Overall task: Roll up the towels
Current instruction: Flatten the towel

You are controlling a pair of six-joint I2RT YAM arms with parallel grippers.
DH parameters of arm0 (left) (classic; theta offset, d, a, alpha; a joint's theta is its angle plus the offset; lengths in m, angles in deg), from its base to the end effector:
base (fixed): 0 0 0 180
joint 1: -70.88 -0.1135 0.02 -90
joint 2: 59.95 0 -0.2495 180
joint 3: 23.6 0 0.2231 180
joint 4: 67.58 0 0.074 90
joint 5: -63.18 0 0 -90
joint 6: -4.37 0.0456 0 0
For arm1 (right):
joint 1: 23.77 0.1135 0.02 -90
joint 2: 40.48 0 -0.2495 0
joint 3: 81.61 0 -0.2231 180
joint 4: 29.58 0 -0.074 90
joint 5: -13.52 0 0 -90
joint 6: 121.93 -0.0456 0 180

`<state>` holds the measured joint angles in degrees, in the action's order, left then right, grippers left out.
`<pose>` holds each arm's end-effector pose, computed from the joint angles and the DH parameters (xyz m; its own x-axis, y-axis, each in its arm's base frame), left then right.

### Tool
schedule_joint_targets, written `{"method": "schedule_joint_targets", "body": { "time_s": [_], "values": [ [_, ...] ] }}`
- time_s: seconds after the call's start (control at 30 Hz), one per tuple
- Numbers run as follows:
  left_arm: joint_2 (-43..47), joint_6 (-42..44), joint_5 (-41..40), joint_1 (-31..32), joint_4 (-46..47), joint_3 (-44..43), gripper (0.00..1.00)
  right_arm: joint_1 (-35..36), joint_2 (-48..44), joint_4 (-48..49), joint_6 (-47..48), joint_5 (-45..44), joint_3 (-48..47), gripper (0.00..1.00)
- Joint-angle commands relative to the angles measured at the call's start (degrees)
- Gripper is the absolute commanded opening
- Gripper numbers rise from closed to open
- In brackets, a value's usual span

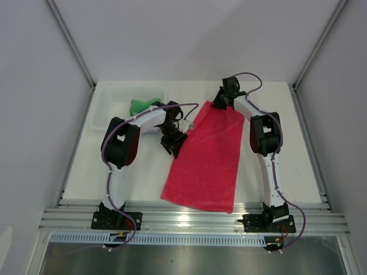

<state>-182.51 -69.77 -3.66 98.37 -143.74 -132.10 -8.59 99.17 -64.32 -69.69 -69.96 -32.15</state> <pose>0.3202 -0.1868 0.1537 -0.7377 0.6671 -0.1038 0.6494 0.6591 -0.3794 0.4971 0.1402 0.1571 -0.7363 0.4306 -0.5220 0.1413 0.8522 0.5038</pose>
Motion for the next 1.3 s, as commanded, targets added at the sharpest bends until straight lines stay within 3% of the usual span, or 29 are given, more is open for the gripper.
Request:
{"method": "schedule_joint_targets", "body": {
  "time_s": [0.0, 0.5, 0.67, 1.27],
  "values": [
    [0.7, -0.8, 1.1, -0.4, 0.4, 0.1, 0.50, 0.5, 1.8, 0.2, -0.5, -1.1, -3.5, 0.17],
    [0.7, -0.7, 1.5, -0.4, 0.1, -0.2, 0.50, 1.5, 2.6, -6.7, -0.7, -5.3, -5.7, 0.16],
    [0.7, -0.7, 1.6, -0.4, 0.2, -0.3, 0.50, 2.3, 2.6, -5.9, -0.3, -5.5, -5.6, 0.00],
    [0.7, -0.6, 2.0, -0.4, 0.0, -0.1, 0.50, 5.6, -2.2, -1.2, 6.6, -13.3, -5.9, 0.00]
  ]
}}
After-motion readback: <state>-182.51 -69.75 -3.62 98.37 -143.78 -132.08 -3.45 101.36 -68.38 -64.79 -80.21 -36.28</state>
